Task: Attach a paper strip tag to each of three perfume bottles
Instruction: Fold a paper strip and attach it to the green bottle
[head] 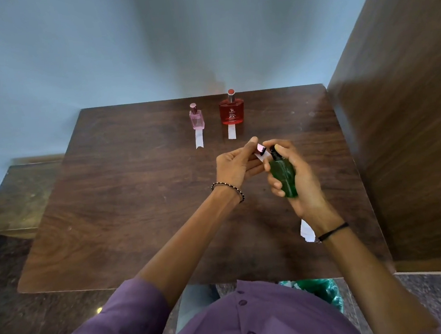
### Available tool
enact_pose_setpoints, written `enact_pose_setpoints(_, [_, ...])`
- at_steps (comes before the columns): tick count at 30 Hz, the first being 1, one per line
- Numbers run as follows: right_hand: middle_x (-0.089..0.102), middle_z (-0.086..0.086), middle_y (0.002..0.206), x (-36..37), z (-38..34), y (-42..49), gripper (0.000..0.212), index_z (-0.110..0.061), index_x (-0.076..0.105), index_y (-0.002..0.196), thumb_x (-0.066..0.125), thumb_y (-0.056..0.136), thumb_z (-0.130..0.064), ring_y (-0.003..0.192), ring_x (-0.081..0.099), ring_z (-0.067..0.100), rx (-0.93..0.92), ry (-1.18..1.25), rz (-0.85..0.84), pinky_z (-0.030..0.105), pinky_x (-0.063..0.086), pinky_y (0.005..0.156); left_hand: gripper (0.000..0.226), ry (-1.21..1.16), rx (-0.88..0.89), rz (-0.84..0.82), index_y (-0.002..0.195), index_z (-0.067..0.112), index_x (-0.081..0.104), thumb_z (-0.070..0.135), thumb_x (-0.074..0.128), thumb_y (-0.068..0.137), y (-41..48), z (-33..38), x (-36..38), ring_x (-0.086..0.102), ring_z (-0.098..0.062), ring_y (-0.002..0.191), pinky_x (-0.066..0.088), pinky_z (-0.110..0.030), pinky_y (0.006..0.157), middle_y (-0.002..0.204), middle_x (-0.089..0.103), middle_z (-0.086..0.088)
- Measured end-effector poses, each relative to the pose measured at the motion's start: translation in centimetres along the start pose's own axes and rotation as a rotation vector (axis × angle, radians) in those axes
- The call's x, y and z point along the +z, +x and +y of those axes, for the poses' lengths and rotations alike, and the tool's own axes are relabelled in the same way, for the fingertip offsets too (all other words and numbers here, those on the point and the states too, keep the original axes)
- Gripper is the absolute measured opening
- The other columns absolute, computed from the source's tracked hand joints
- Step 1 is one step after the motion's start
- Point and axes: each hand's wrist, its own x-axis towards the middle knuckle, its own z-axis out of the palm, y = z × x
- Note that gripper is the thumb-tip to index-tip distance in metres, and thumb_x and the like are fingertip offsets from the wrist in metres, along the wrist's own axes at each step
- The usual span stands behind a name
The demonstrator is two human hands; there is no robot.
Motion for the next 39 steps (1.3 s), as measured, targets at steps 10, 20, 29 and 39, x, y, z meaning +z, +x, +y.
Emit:
enact_pose_setpoints(10, [0.06,0.007,0.081,0.1,0.5,0.4,0.014,-0.021,0.062,0.103,0.049,0.103,-0.025,0.045,0.04,0.015,-0.043,-0.069,0.147,0.021,0.026,0.04,0.032,-0.024,0.004,0.027,0.098,-0.006,0.073,0.025,0.071,0.092,0.2,-0.1,-0.3,0.076,-0.026,0.082,0.063,-0.035,0.076,0.1,0.075,-0.025])
enact_pose_setpoints(20, [0.063,0.006,0.08,0.5,0.5,0.9,0.014,-0.017,0.062,0.106,0.051,0.102,-0.025,0.046,0.043,0.015,-0.059,-0.148,0.179,0.02,0.03,0.038,0.029,-0.024,0.004,0.033,0.094,-0.005,0.074,0.024,0.071,0.092,0.3,0.3,-0.2,0.076,-0.024,0.079,0.063,-0.034,0.073,0.09,0.076,-0.019])
enact_pose_setpoints(29, [0.064,0.001,0.079,0.7,0.5,1.0,0.013,-0.02,0.062,0.095,0.05,0.1,-0.017,0.046,0.041,0.015,-0.075,-0.146,0.196,0.021,0.025,0.039,0.033,-0.024,-0.004,0.027,0.1,-0.007,0.073,0.025,0.071,0.092,0.4,0.4,-0.2,0.075,-0.031,0.091,0.063,-0.036,0.078,0.1,0.075,-0.023])
enact_pose_setpoints(39, [0.064,0.001,0.075,0.8,1.2,1.7,0.012,-0.024,0.062,0.091,0.053,0.099,-0.022,0.048,0.046,0.016,-0.117,-0.281,0.258,0.021,0.03,0.041,0.03,-0.034,-0.002,0.033,0.095,-0.006,0.074,0.024,0.072,0.091,0.6,0.7,0.0,0.075,-0.026,0.082,0.063,-0.033,0.073,0.096,0.076,-0.022])
